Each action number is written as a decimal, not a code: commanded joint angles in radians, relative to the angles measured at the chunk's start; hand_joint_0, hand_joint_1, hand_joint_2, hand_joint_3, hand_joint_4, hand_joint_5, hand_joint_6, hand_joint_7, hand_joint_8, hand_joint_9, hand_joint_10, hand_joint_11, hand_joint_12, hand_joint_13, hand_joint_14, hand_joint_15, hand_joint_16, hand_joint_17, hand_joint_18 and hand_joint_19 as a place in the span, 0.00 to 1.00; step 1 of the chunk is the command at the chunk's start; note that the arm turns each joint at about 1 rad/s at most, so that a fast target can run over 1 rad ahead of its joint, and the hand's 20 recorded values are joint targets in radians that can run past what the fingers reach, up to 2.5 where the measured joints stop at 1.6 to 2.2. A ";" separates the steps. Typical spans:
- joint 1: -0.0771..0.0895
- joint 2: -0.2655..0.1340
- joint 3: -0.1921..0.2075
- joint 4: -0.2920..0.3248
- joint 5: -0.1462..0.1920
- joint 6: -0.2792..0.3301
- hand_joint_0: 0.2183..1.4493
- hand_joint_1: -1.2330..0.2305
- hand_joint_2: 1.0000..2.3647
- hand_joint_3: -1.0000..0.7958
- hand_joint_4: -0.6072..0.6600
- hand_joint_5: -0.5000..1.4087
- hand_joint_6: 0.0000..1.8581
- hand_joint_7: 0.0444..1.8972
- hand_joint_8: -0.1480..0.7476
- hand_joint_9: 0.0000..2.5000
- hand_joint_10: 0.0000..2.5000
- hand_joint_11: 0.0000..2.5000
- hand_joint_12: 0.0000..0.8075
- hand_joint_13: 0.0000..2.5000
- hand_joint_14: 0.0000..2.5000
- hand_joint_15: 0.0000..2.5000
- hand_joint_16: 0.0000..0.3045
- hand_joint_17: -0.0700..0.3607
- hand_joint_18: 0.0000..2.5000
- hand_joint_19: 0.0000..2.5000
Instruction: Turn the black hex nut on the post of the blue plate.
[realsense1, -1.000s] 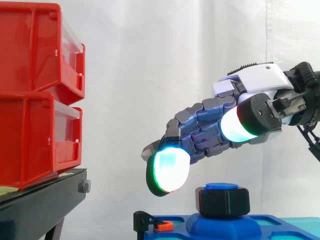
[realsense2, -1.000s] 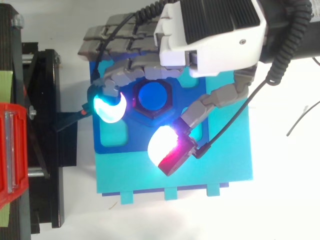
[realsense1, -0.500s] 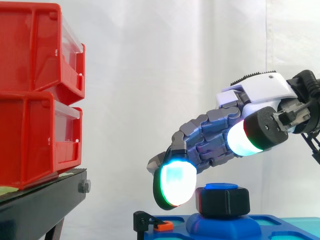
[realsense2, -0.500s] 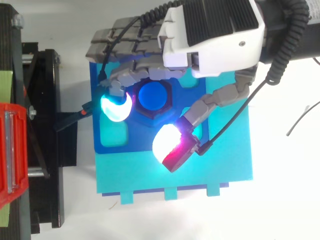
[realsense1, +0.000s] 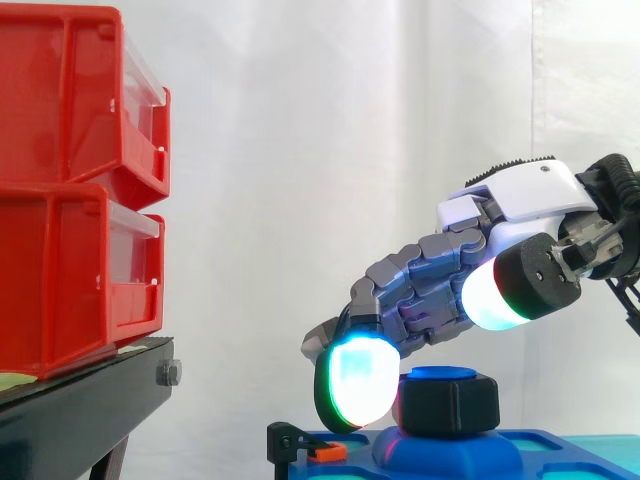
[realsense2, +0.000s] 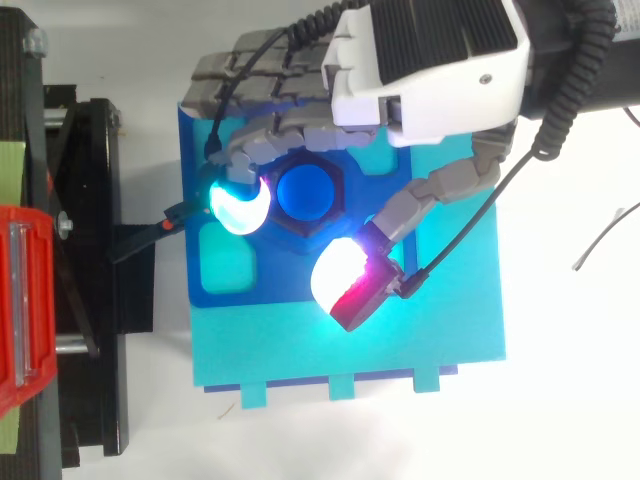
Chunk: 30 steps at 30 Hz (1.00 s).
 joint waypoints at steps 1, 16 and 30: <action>-0.003 0.000 0.000 0.003 -0.006 -0.001 0.17 0.53 0.00 0.28 0.62 0.13 0.27 0.47 0.43 0.00 0.00 0.00 0.43 0.00 0.00 0.00 0.15 0.40 0.00 0.00; -0.032 0.000 0.000 0.003 -0.042 -0.021 0.17 0.52 0.00 0.28 0.62 0.13 0.27 0.47 0.43 0.00 0.00 0.00 0.43 0.00 0.00 0.00 0.15 0.40 0.00 0.00; -0.055 0.000 0.000 0.005 -0.072 -0.033 0.17 0.53 0.00 0.28 0.62 0.13 0.27 0.47 0.43 0.00 0.00 0.00 0.43 0.00 0.00 0.00 0.15 0.40 0.00 0.00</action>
